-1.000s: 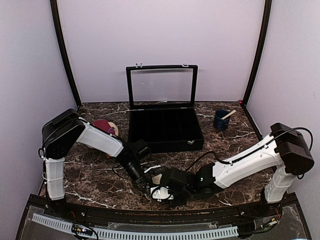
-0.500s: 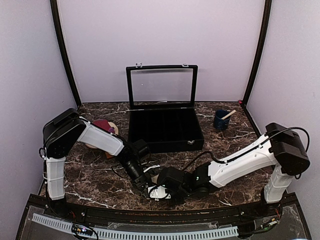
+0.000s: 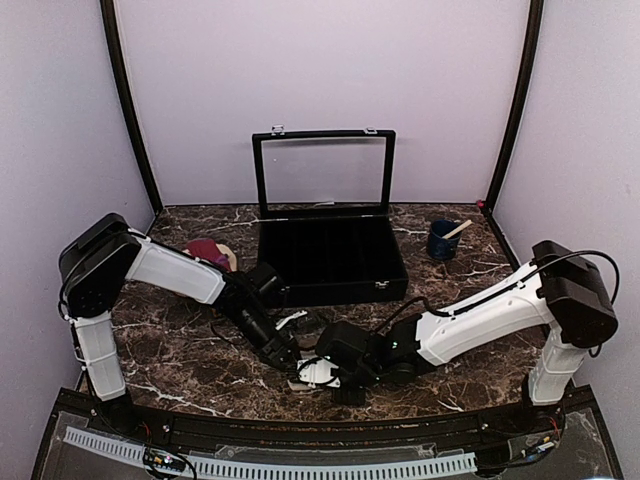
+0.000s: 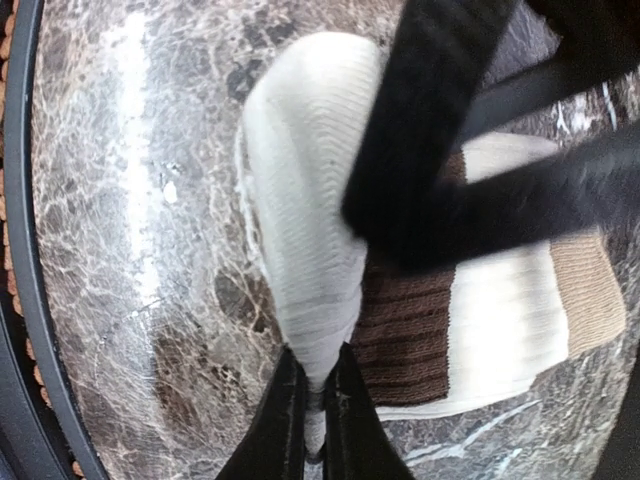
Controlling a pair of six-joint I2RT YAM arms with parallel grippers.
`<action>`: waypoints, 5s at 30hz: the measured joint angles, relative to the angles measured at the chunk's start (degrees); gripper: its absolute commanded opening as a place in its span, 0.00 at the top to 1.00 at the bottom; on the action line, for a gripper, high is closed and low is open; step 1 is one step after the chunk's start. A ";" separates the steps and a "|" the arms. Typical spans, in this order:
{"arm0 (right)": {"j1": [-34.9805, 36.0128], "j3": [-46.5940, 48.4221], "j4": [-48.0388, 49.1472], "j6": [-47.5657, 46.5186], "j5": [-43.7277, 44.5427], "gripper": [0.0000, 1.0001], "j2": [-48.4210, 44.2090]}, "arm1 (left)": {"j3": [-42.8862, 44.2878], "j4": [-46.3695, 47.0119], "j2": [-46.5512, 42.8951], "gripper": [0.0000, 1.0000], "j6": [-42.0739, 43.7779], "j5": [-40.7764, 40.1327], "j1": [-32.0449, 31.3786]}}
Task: Roll the socks
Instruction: Roll the sock at the center of the board.
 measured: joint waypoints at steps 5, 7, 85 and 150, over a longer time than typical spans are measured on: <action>-1.27 0.35 -0.31 3.13 -3.23 1.00 0.00 | -4.46 4.20 -4.59 0.52 -2.97 -5.03 1.05; -2.14 0.46 -0.35 4.46 -5.05 1.00 0.00 | -6.38 6.19 -6.86 0.52 -4.24 -7.28 1.14; -20.83 12.26 -20.17 8.09 -50.73 1.00 11.69 | -15.10 25.53 -14.49 0.65 17.35 -59.87 -27.71; -34.16 -4.68 -0.24 24.22 -50.66 0.74 -1.05 | -1.79 11.39 -4.02 1.00 11.80 -23.63 -11.91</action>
